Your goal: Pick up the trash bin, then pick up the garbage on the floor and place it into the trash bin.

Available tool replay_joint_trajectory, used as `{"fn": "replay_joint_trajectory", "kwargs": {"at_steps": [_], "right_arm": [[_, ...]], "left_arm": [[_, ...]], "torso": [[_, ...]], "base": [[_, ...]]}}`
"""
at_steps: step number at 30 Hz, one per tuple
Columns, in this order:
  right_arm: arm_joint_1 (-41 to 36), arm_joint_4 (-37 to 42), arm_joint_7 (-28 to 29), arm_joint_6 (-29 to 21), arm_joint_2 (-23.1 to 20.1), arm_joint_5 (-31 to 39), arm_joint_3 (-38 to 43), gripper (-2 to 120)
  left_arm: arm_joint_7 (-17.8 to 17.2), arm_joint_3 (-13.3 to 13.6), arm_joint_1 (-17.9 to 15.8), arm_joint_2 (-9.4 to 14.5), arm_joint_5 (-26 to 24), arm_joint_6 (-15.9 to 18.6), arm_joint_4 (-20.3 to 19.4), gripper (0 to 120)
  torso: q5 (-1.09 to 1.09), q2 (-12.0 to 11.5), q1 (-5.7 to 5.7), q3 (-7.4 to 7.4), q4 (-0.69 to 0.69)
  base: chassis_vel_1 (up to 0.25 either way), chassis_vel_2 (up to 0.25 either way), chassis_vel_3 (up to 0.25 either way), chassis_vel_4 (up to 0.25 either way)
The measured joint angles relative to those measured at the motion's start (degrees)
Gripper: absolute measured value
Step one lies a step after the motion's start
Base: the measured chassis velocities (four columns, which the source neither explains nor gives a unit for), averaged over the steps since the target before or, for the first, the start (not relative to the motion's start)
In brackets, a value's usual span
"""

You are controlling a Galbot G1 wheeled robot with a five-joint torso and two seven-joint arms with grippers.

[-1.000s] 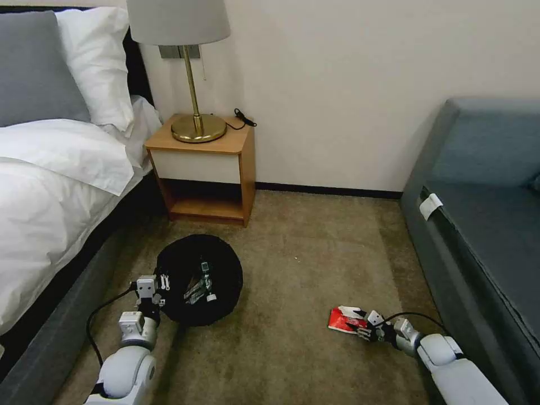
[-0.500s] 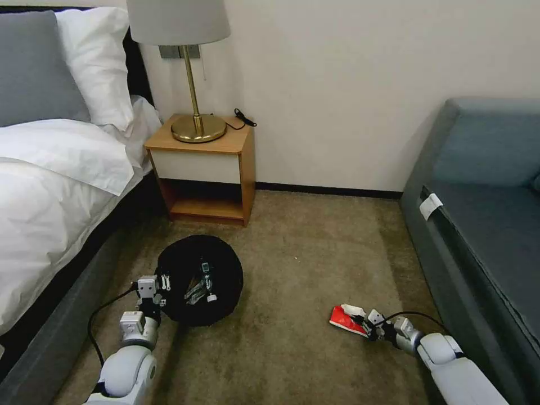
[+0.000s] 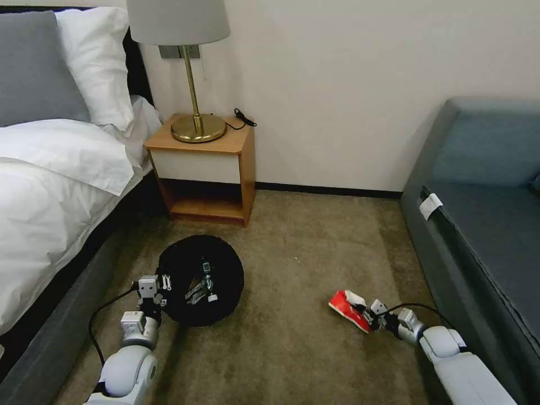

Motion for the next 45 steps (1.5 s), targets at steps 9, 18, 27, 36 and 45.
{"fn": "replay_joint_trajectory", "kwargs": {"at_steps": [9, 18, 27, 36, 45], "right_arm": [[1.0, 2.9, 2.5, 1.9, 1.7, 4.2, -0.3, 0], [0.5, 9.6, 3.5, 0.7, 2.4, 7.5, -1.5, 0], [-0.6, 25.0, 4.2, -4.0, 3.5, 15.0, -6.7, 0], [0.6, 28.1, 5.5, -3.6, 9.5, 19.2, -13.4, 0], [1.0, 29.1, 5.8, -3.5, 13.6, 19.2, -17.3, 0]], "left_arm": [[0.0, 0.4, 0.1, -0.3, 0.5, 0.0, -0.2, 4], [0.0, 0.7, 0.2, -0.6, 0.9, 0.0, -0.3, 4], [0.2, 0.7, 0.4, -0.5, 1.0, -0.1, -0.6, 4], [0.2, 0.7, 0.3, -0.4, 0.9, 0.0, -1.3, 4], [0.2, 0.9, 0.1, -0.4, 0.9, 0.1, -1.4, 4]], "torso": [[0.0, 0.0, 0.0, 0.0, 0.01], [0.0, 0.0, 0.0, 0.0, 0.01], [-0.03, 0.0, 0.0, 0.0, 0.01], [-0.01, 0.0, 0.0, 0.0, 0.01], [-0.02, 0.0, 0.0, 0.0, 0.01]], "base": [[0.0, 0.0, 0.0, 0.0], [0.0, 0.0, 0.0, 0.0], [0.0, 0.0, 0.0, 0.0], [0.0, 0.0, 0.0, 0.0], [0.0, 0.0, 0.0, 0.0]]}}
